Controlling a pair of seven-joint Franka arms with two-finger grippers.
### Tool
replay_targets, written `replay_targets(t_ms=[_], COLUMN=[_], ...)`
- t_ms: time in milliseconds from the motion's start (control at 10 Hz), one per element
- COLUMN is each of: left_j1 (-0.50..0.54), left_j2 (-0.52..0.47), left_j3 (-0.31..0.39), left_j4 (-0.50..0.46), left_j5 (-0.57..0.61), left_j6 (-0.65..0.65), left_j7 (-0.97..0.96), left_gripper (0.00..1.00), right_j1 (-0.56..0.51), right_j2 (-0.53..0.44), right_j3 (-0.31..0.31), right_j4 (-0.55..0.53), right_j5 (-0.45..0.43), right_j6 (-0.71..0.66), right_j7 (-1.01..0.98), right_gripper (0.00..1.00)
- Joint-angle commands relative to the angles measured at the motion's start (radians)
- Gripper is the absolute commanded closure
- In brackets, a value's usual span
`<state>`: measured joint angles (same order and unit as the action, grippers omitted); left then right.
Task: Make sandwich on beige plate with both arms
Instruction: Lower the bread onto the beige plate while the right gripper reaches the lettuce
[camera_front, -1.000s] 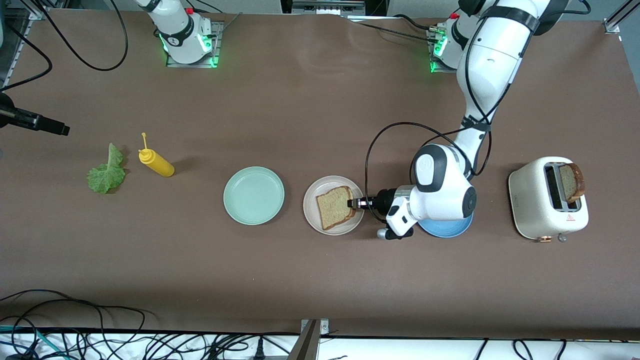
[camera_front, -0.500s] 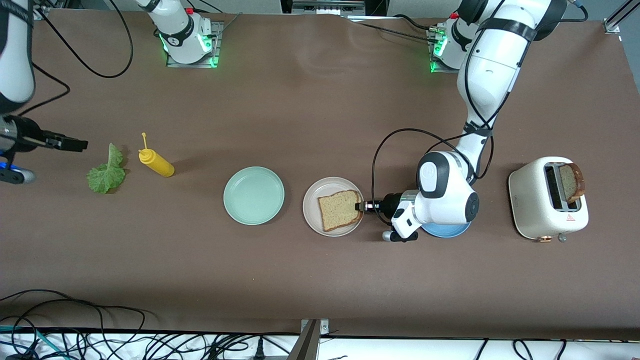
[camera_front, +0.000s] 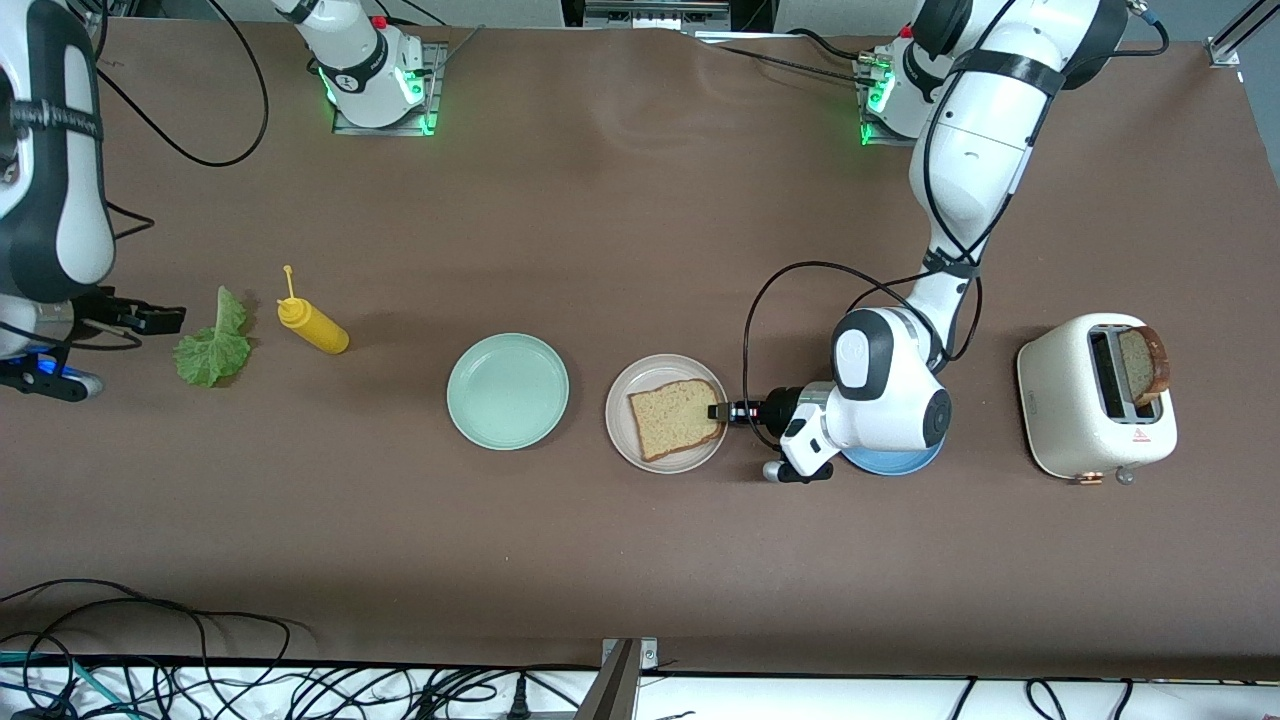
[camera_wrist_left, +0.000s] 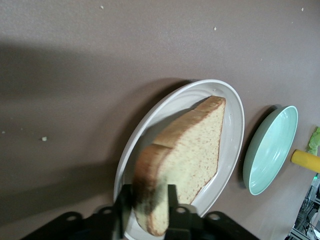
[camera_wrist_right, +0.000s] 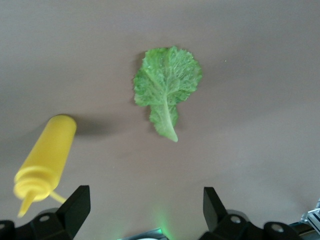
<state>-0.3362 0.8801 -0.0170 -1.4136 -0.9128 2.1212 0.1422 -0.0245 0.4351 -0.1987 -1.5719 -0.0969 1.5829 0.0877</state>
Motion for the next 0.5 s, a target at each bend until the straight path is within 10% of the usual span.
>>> replay_targets(t_ms=[0,400], left_j1=[-0.004,-0.001], left_j2=[0.002,-0.055], left_j3=[0.002,0.002], left_j4=[0.01,0.016], left_j5=[-0.031,-0.003], left_j6=[-0.001,-0.003], left_j7=[0.028,0.023], left_gripper=[0.0,0.0], right_j1=[-0.022,-0.08], right_j2=[-0.004,0.028], right_j3=[0.007,0.007], right_j4=[-0.087,-0.241], right_j5=[-0.015,-0.015], right_j6=[0.092,0.227], right_j7=[-0.028,-0.04], right_gripper=[0.0,0.0])
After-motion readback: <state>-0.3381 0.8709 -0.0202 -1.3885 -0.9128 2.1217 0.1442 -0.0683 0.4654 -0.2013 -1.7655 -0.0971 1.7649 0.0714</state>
